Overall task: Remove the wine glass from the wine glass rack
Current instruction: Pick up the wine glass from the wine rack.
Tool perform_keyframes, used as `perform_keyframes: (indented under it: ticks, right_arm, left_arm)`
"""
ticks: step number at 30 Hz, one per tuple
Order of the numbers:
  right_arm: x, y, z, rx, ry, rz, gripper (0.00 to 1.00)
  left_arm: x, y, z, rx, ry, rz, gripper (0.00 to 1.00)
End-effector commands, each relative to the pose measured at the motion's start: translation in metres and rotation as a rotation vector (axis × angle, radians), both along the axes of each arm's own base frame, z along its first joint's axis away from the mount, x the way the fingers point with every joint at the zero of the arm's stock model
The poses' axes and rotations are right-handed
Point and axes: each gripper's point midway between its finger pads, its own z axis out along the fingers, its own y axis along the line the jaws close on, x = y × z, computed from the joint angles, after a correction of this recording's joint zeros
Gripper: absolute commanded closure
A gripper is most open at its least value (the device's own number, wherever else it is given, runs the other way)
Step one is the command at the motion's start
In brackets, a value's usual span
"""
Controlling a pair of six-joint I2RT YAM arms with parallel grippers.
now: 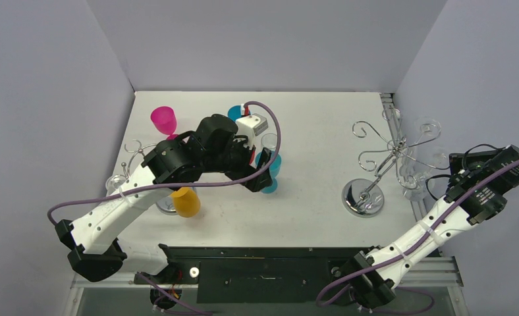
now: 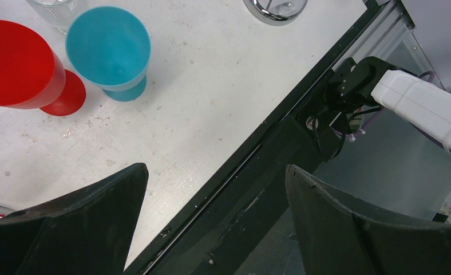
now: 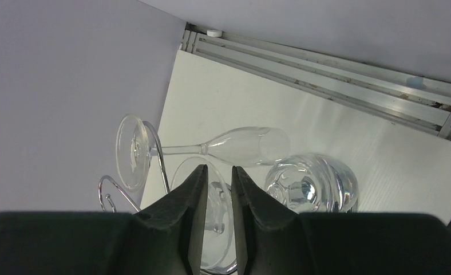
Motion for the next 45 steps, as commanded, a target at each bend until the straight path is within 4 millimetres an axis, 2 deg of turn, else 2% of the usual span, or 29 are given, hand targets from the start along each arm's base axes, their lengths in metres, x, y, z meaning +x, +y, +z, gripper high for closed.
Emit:
perform_keyframes:
  ticks: [1,28,45]
  right_arm:
    - [0.001,0.018,0.002,0.054,-0.01,0.058,0.81]
    - [-0.005,0.018,0.018,0.007,-0.012,0.04,0.78]
    - [-0.003,0.022,0.01,0.029,-0.014,0.059,0.8]
  left_arm:
    - [-0.003,-0.001,0.017,-0.053,-0.041,-0.015,0.12]
    - [-0.003,-0.001,0.017,-0.056,-0.038,-0.011,0.12]
    - [-0.002,-0.003,0.018,-0.056,-0.036,-0.013,0.12]
